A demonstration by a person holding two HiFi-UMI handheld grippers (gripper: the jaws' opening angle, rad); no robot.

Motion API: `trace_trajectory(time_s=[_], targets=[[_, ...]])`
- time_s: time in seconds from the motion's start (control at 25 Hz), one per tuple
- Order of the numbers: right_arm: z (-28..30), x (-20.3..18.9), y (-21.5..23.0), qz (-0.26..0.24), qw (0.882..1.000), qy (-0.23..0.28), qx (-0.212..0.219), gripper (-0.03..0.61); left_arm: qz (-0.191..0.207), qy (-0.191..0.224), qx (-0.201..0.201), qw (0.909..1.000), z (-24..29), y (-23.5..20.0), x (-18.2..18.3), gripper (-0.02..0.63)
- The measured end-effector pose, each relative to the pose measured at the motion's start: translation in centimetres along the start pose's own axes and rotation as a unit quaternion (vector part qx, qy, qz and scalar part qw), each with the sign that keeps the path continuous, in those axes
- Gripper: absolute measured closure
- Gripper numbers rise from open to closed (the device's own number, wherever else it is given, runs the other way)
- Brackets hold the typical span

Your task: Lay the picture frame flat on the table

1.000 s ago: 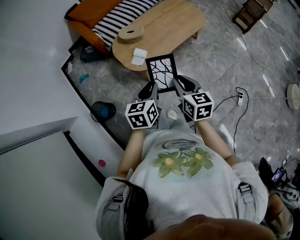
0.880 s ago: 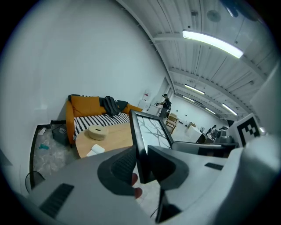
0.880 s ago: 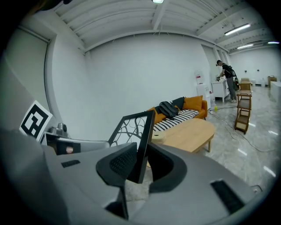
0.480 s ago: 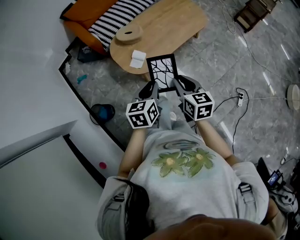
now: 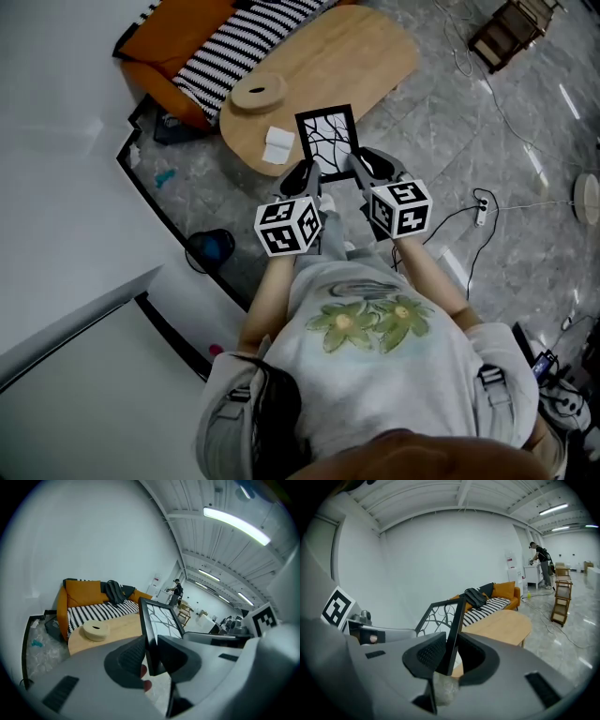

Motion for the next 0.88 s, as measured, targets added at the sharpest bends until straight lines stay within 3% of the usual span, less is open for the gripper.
trace_trajectory(time_s=[0.28, 0.64, 0.88], targets=[[4.4, 3.1, 1.6, 0.002, 1.0, -0.003, -0.016, 0.489, -0.001, -0.017, -0.017, 0.9997, 4.1, -2.0, 4.3, 0.526], [7.6, 4.4, 3.3, -0.008, 0.999, -0.017, -0.033, 0.488, 0.002, -0.042, -0.03, 0.9987, 7.7, -3.5, 6.1, 0.525], [9.6, 4.6, 4.4, -0.012, 0.999, -0.032, -0.026, 0.489, -0.004, -0.053, -0.018, 0.9984, 9.5, -4.3, 6.5, 0.525]])
Point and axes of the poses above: the fingertips, and each gripper's own axes: z forward along the fingers, y to its right, x out of its top, the point moved 1 cm from there along -z, backward along the fingers, and after that the axes turned 8 degrees about -z, right-handed, at the moved point
